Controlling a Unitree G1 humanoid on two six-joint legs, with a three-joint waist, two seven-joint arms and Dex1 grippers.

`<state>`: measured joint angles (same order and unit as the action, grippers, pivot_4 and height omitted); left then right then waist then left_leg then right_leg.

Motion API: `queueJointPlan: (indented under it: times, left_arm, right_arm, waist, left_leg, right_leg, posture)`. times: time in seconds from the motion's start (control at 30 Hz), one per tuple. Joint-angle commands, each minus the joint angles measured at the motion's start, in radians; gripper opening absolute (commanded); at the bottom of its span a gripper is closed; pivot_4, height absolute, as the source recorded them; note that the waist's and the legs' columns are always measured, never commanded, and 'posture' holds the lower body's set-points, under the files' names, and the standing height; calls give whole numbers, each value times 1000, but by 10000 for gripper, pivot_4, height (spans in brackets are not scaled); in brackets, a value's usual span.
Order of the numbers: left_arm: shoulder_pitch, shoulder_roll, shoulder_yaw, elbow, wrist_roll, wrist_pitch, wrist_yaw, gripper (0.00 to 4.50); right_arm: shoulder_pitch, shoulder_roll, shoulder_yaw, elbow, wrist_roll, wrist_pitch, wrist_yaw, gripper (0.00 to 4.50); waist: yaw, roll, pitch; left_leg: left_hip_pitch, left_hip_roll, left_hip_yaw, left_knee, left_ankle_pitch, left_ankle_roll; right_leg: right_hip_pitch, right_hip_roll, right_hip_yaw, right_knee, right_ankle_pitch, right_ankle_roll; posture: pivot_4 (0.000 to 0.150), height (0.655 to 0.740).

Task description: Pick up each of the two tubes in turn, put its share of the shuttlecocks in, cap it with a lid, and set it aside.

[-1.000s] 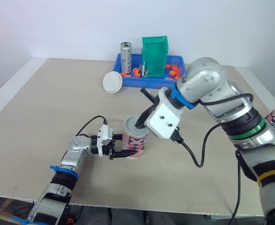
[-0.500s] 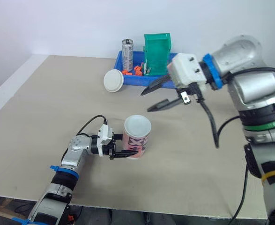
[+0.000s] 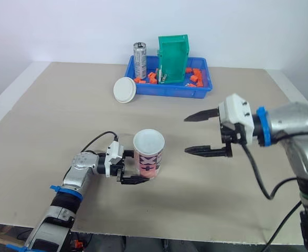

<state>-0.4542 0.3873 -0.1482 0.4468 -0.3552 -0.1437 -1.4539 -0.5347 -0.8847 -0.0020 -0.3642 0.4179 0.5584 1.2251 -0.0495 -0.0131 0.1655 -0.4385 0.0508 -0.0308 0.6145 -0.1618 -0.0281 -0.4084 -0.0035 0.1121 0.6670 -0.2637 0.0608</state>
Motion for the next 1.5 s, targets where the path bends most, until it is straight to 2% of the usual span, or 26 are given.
queueJointPlan:
  times: [0.03, 0.2, 0.3, 0.43, 0.67, 1.1, 1.33, 1.43, 1.47, 1.5]
  left_arm:
    - [29, 88, 61, -84, -36, 45, -21, 44583]
    - [75, 193, 124, -179, -69, 88, -23, 44583]
    - [102, 254, 192, -274, -139, 173, -6, 44583]
    - [131, 342, 286, -464, -291, 374, 35, 44583]
    - [200, 486, 368, -705, -419, 556, 55, 44583]
    - [328, 502, 443, -808, -427, 581, 131, 44583]
    - [299, 491, 424, -822, -442, 590, 178, 44583]
    - [285, 486, 410, -818, -437, 588, 188, 45000]
    - [278, 483, 400, -817, -436, 590, 193, 45000]
    - [273, 480, 393, -817, -435, 591, 197, 45000]
  right_arm:
    - [79, 18, -45, -53, 2, -5, -86, 45000]
    - [139, 61, -7, -81, 32, 3, -122, 45000]
    - [169, 80, 42, -78, 6, -21, -134, 45000]
    - [187, 107, 87, -56, -12, -52, -140, 45000]
    - [142, 215, 201, 56, -53, -138, -129, 45000]
    - [22, 363, 282, 176, -62, -197, -82, 45000]
    - [-12, 413, 287, 227, -72, -221, -70, 45000]
    - [-16, 417, 290, 231, -74, -221, -60, 37494]
    - [-16, 414, 287, 232, -76, -219, -62, 32165]
    - [-16, 411, 285, 232, -77, -218, -64, 29245]
  waist:
    - [-1, 0, 1]
    - [2, -2, 6]
    - [2, -3, 7]
    - [1, -7, 11]
    - [1, -11, 14]
    - [1, -12, 15]
    - [1, -12, 15]
    - [2, -12, 15]
    - [2, -12, 15]
    - [2, -12, 15]
  left_leg:
    - [0, 0, 0, 0, 0, 0]
    - [0, 0, 1, 0, 0, 0]
    - [-1, 0, 1, 1, 0, 0]
    - [-1, 2, 1, 1, 0, -1]
    - [0, 2, 1, 1, -1, -1]
    - [0, 3, 2, 1, -1, -2]
    - [0, 3, 2, 2, -1, -2]
    - [0, 3, 2, 2, -1, -2]
    - [0, 3, 2, 2, -1, -2]
    - [0, 3, 2, 2, -1, -2]
  right_leg:
    - [0, 0, 0, 0, 0, 0]
    - [0, -1, 0, 0, -1, -1]
    - [0, -1, 0, 0, -2, -4]
    - [0, -1, -1, 0, -3, -4]
    - [0, -1, -1, 0, -3, -5]
    - [0, 0, -2, 0, -3, -6]
    - [0, 0, -2, 0, -2, -6]
    - [0, 0, -2, 0, -2, -6]
    - [0, 0, -2, 0, -2, -6]
    - [0, 0, -2, 0, -2, -6]
  posture:
    - [1500, 7362]
    - [1500, 7362]
    - [1500, 7362]
    - [1500, 7362]
    - [1500, 7362]
    - [1500, 7362]
    - [1500, 7362]
    - [1500, 7362]
    - [1500, 7362]
    - [1500, 7362]
